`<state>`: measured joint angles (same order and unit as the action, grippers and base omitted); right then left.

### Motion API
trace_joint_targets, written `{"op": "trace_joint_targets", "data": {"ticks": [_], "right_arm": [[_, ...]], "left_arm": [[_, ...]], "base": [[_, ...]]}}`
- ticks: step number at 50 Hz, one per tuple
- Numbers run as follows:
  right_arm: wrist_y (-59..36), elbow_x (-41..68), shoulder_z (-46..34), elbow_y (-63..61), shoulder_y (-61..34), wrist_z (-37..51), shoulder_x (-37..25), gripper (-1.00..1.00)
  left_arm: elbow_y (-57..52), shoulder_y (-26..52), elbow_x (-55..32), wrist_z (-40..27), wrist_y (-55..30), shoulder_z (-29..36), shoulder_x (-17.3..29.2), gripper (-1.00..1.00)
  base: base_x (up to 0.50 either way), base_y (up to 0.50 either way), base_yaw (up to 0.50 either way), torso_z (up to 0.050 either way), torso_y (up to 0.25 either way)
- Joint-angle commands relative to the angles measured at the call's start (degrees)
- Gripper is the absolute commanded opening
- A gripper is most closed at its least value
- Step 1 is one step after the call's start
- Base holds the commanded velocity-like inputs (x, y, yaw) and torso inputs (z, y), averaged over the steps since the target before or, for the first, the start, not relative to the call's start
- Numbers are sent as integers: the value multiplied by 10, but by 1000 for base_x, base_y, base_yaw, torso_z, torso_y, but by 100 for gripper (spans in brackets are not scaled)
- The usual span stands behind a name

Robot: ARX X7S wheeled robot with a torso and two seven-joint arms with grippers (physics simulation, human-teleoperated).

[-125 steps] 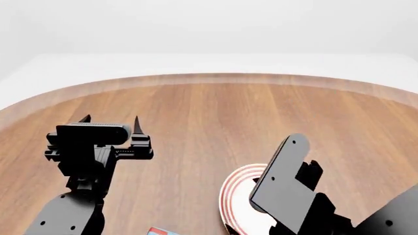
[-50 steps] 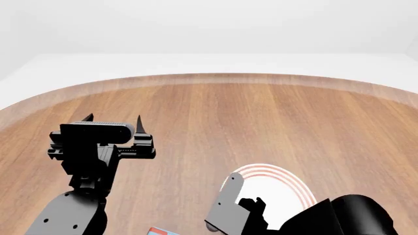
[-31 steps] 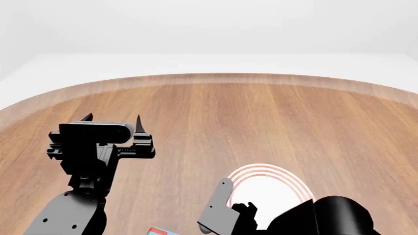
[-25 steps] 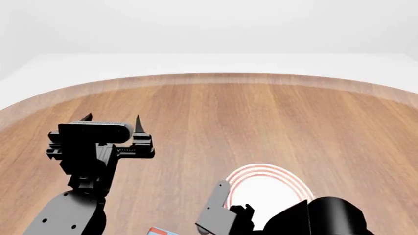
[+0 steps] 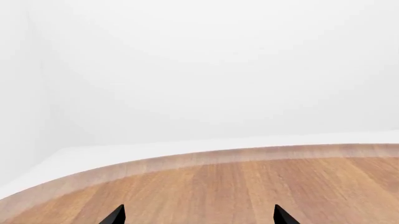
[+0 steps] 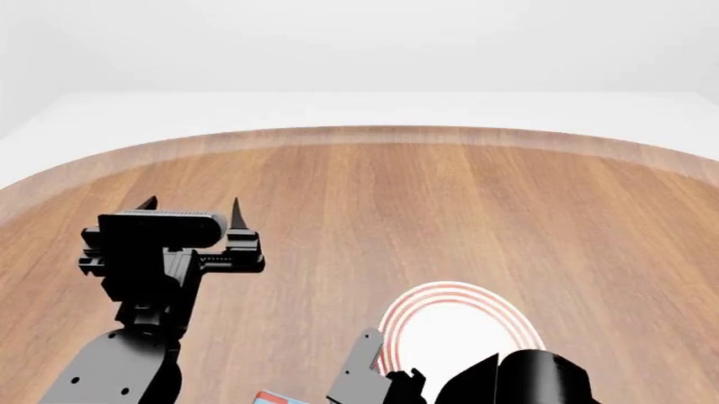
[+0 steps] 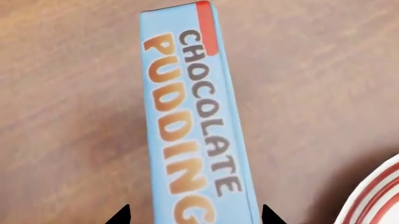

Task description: Put the chocolate pudding to the right of the plate.

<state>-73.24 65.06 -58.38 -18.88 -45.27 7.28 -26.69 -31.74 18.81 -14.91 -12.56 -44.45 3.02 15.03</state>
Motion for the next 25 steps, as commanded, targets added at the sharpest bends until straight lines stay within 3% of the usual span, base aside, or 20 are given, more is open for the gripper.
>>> {"op": "trace_joint_targets", "data": {"ticks": [1,8,9,20,25], "right_arm": [[18,-25,-29,31,7,-26,7,100],[25,-31,-37,37,10,-32,7,100],[27,-28,-32,35,11,-28,6,-100],[44,-32,-17,-12,3,-8,-12,-100],[-16,79,52,-80,-36,72,-23,-100]], "left_arm": [[0,-2,-3,-2,4,0,2,100],[0,-5,-5,-3,7,0,3,100],[0,-5,-5,-3,8,0,3,100],[-1,-5,-7,-7,7,2,5,100],[-5,-5,-9,-9,4,0,6,100]], "base": [[0,0,0,0,0],[0,0,0,0,0],[0,0,0,0,0],[0,0,0,0,0],[0,0,0,0,0]]}}
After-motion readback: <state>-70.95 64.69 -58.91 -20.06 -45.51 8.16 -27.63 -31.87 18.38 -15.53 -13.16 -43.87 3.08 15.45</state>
